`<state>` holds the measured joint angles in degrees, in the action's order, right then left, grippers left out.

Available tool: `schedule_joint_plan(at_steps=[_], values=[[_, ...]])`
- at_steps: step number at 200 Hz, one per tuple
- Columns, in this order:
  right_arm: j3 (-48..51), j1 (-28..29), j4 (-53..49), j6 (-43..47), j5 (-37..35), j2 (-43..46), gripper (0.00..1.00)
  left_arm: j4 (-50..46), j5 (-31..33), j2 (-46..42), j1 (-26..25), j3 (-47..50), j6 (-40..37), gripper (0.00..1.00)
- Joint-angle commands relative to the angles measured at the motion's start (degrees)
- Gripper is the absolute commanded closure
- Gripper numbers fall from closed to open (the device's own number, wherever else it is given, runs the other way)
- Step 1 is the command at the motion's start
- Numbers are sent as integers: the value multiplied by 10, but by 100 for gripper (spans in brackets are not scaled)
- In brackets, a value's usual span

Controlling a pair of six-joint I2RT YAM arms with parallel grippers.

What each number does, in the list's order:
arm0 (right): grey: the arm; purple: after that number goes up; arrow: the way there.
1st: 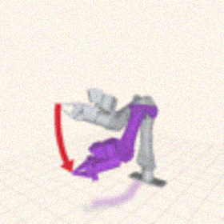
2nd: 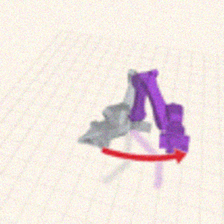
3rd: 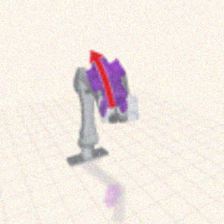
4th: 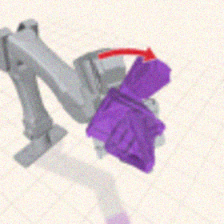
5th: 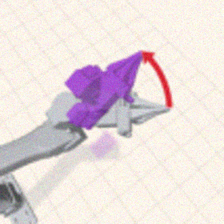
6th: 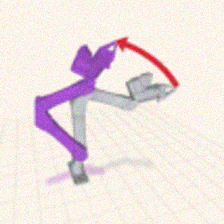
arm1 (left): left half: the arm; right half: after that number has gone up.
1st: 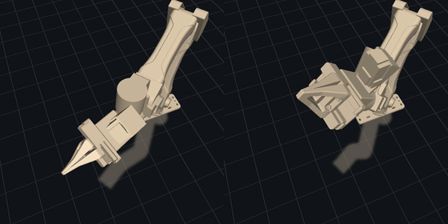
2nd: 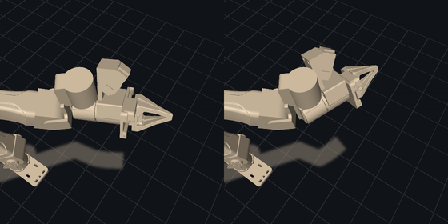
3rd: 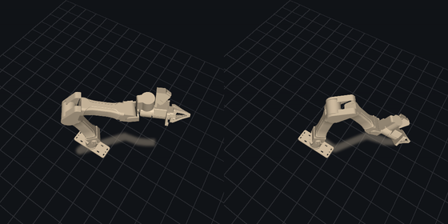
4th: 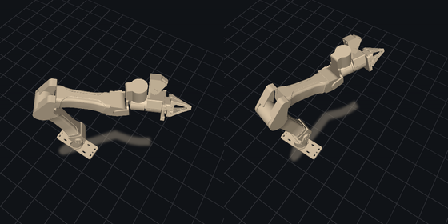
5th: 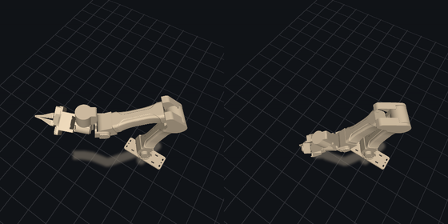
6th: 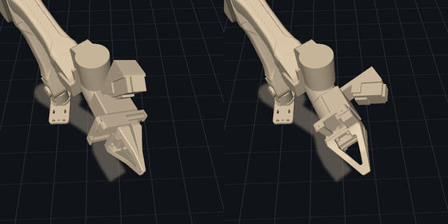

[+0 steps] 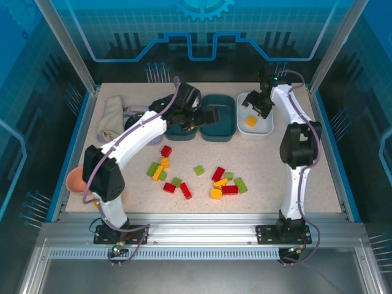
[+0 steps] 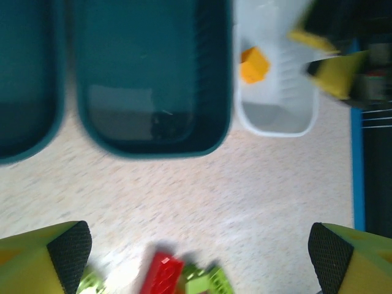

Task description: Sort the legos into containers by color

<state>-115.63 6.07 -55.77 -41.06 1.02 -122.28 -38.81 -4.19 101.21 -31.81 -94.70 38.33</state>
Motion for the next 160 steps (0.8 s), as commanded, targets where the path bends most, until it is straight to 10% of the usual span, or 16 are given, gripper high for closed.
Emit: schedule_joint_plan(at_steps=[1,73,160], values=[[88,71,77,48,5,143,30,-89,63,-64,26,59,-42,5],[618,348,473,131,64,492,18,-95,85,-85,95,218,-193,13],[699,414,458,131,32,532,17,-67,78,49,144,168,-279,24]])
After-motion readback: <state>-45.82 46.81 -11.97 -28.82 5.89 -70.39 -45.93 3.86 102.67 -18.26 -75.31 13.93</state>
